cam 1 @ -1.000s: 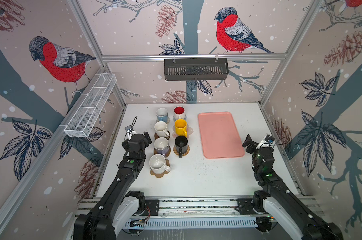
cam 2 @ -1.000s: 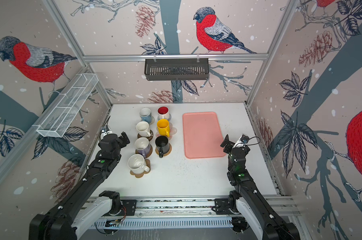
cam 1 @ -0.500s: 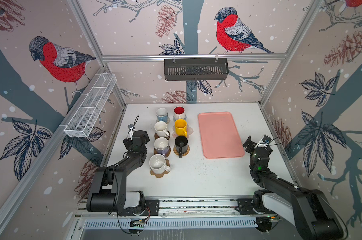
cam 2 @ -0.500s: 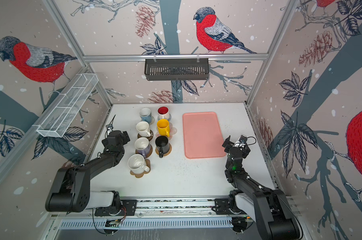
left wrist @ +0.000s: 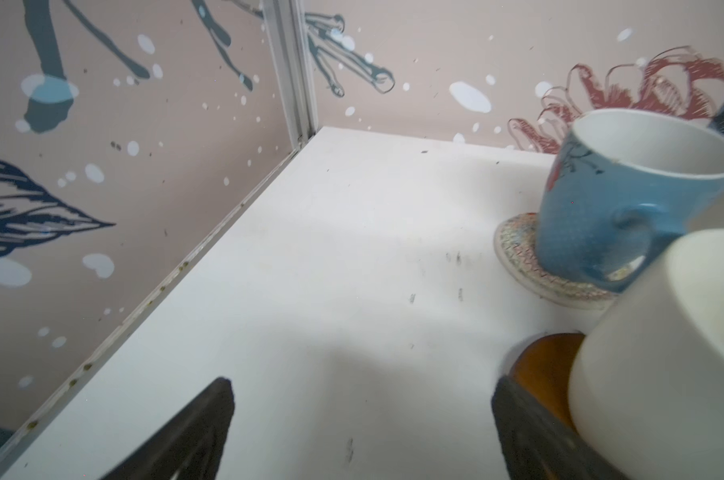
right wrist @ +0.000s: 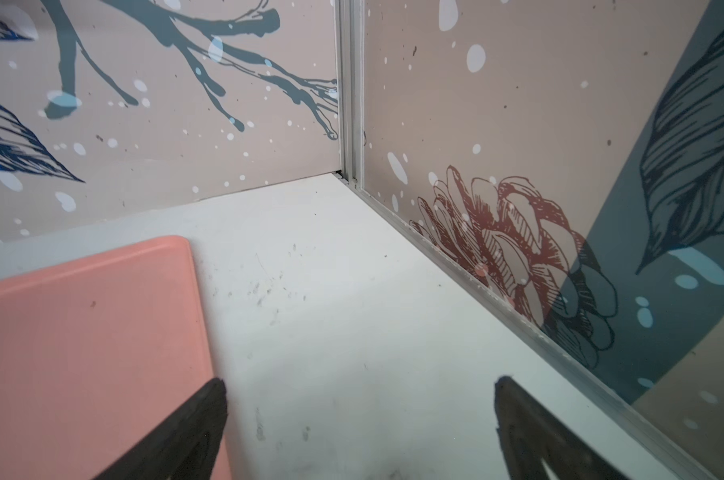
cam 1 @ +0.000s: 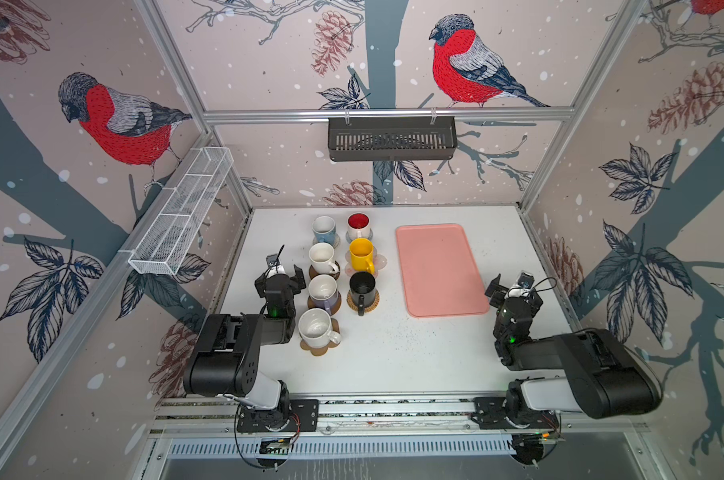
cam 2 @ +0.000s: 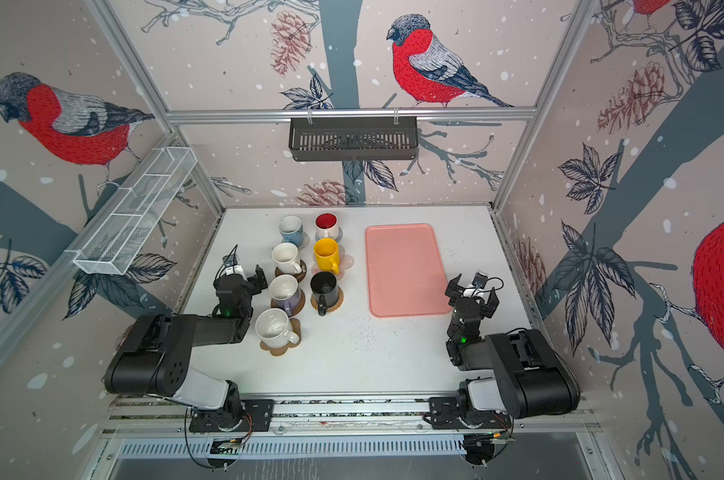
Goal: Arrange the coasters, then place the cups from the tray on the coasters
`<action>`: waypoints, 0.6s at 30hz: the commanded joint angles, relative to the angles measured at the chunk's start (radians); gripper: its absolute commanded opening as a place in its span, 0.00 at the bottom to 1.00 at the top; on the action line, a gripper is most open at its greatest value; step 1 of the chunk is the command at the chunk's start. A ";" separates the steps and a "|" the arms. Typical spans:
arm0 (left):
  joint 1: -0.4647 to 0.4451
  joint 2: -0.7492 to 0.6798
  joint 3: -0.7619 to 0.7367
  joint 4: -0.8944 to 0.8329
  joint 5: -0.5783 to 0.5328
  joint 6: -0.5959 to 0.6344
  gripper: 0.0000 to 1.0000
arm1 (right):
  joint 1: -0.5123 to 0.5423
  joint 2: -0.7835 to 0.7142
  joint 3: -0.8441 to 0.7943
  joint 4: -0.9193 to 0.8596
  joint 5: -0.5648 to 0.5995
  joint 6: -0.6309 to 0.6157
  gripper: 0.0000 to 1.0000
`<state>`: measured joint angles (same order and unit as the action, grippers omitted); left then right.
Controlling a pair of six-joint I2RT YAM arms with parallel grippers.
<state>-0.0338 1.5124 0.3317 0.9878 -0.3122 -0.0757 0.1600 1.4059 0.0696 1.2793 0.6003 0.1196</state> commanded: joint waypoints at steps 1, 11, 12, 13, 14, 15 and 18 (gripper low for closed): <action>-0.010 -0.003 -0.062 0.200 0.006 0.019 0.97 | 0.034 0.007 0.004 0.179 0.016 -0.070 0.99; -0.061 0.055 -0.111 0.361 -0.050 0.074 0.97 | -0.009 0.141 0.014 0.297 -0.101 -0.086 0.99; -0.061 0.055 -0.112 0.362 -0.049 0.074 0.97 | -0.010 0.147 0.036 0.265 -0.094 -0.085 0.99; -0.061 0.054 -0.112 0.360 -0.049 0.073 0.97 | -0.014 0.145 0.073 0.188 -0.092 -0.074 1.00; -0.061 0.054 -0.111 0.362 -0.049 0.074 0.97 | -0.035 0.133 0.107 0.111 -0.118 -0.054 1.00; -0.061 0.054 -0.112 0.361 -0.048 0.073 0.97 | -0.056 0.119 0.125 0.029 -0.144 -0.029 0.99; -0.061 0.053 -0.112 0.363 -0.049 0.074 0.97 | -0.094 0.102 0.145 -0.031 -0.212 0.000 1.00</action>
<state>-0.0948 1.5654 0.2153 1.2991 -0.3458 -0.0185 0.0795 1.5127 0.2054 1.3491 0.4564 0.0814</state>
